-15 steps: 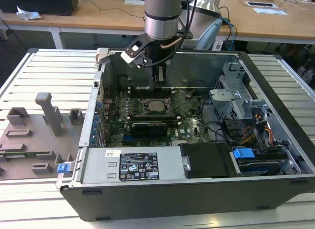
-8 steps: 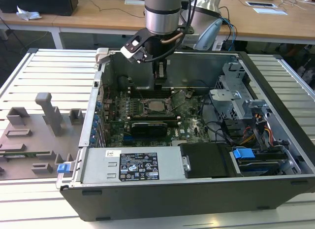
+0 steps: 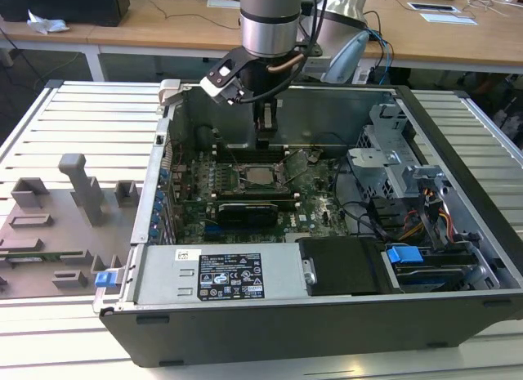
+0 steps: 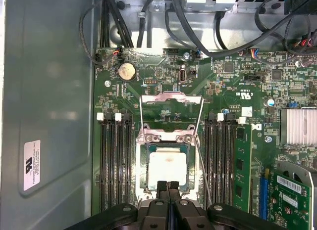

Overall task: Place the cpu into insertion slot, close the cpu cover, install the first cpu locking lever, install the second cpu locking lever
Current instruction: 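Place the cpu into insertion slot, then close the cpu cover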

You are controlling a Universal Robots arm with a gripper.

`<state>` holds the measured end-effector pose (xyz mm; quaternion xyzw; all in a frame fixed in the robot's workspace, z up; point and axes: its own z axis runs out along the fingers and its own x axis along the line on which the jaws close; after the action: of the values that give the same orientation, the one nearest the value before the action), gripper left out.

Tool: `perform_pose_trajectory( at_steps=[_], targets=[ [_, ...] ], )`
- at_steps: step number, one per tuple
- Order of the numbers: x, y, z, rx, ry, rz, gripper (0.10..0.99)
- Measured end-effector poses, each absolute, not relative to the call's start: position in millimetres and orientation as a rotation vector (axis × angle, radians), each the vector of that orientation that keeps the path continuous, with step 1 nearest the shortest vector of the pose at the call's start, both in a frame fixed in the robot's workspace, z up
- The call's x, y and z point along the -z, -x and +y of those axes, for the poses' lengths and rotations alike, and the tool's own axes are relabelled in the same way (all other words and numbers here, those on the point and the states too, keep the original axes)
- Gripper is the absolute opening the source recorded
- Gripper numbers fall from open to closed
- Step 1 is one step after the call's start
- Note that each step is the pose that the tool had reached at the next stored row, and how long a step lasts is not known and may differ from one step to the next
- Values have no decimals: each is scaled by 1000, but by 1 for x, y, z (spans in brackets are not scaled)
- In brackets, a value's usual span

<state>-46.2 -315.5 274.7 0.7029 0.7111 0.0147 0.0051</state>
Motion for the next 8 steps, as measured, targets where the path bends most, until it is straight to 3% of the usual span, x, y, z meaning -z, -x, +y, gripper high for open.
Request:
perform_pose_trajectory(
  at_steps=[8],
  targets=[
    [-275,42,-315,-46,-2201,2227,106]
  ],
)
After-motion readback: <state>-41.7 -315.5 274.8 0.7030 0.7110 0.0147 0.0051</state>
